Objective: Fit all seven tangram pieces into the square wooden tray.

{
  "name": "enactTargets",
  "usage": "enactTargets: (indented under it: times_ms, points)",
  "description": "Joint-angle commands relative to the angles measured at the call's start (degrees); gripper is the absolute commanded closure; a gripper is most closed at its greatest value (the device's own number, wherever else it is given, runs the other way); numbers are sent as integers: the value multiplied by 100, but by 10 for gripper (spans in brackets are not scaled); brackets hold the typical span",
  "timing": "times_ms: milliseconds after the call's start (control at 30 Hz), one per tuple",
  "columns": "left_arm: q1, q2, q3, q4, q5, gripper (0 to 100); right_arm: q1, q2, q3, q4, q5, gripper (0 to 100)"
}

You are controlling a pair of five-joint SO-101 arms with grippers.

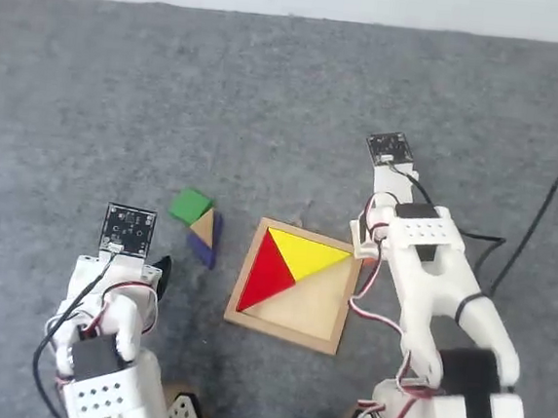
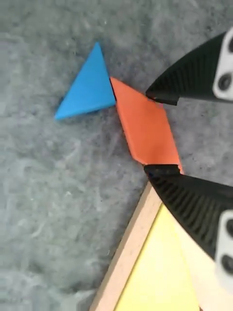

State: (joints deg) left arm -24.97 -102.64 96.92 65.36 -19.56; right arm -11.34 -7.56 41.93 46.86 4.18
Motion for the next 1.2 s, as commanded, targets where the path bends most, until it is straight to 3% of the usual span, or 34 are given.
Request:
enactTargets:
  times_ms: [0,167,333,600,1167]
  points:
    - [0,26,-40,-18,-62,719,-48,-787,-308,224,-26,783]
    - [0,26,-40,-18,-62,719,-259,-1015,-193,242,-53,786]
    - [0,26,-40,-18,-62,719,-426,-215,-105,-40,-53,786]
    - [0,26,-40,-18,-62,719,356,567,-158,101,-9,786]
    - [0,26,-40,-18,-62,719,620,-1675,1204,-189,237,786]
